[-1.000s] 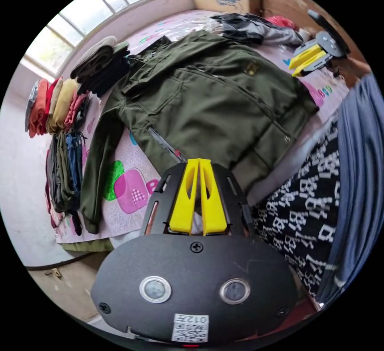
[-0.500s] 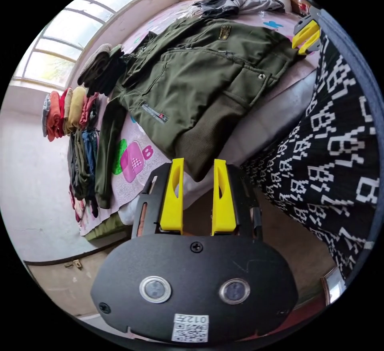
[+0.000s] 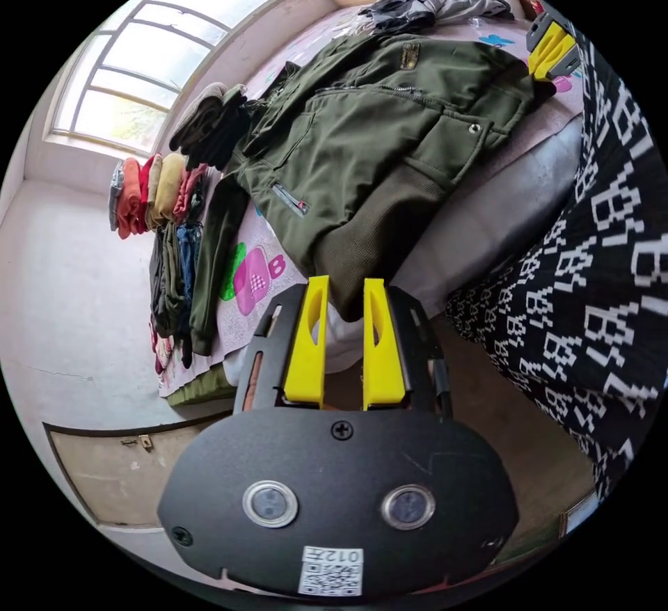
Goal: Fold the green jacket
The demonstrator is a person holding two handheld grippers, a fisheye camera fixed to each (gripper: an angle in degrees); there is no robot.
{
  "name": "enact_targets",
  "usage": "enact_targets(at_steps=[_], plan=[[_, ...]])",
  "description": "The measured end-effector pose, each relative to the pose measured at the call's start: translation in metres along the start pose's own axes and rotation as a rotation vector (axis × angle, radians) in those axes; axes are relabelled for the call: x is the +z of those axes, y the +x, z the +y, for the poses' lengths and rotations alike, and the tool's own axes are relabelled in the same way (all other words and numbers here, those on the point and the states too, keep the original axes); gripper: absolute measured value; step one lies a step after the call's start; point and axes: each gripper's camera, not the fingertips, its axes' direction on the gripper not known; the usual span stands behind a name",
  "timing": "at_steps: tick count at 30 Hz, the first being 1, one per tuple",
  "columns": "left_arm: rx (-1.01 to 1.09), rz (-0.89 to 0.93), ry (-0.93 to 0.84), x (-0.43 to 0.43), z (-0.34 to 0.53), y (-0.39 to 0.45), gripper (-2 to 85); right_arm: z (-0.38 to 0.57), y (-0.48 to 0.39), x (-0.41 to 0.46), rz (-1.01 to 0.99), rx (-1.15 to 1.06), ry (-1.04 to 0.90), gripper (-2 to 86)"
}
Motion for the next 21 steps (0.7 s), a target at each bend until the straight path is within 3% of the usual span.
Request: enact_targets(at_steps=[11,21], plan=[[0.011,-0.025,-0.045,-0.011,0.014,0.003,0.2,0.012,0.011,-0.028,-0.075,0.001,-0.019,0.6],[0.138,0.07,-0.046,-0.012,0.012,0.022,0.0,0.028,0.029,-0.036,-0.128,0.007,-0.08,0.5]])
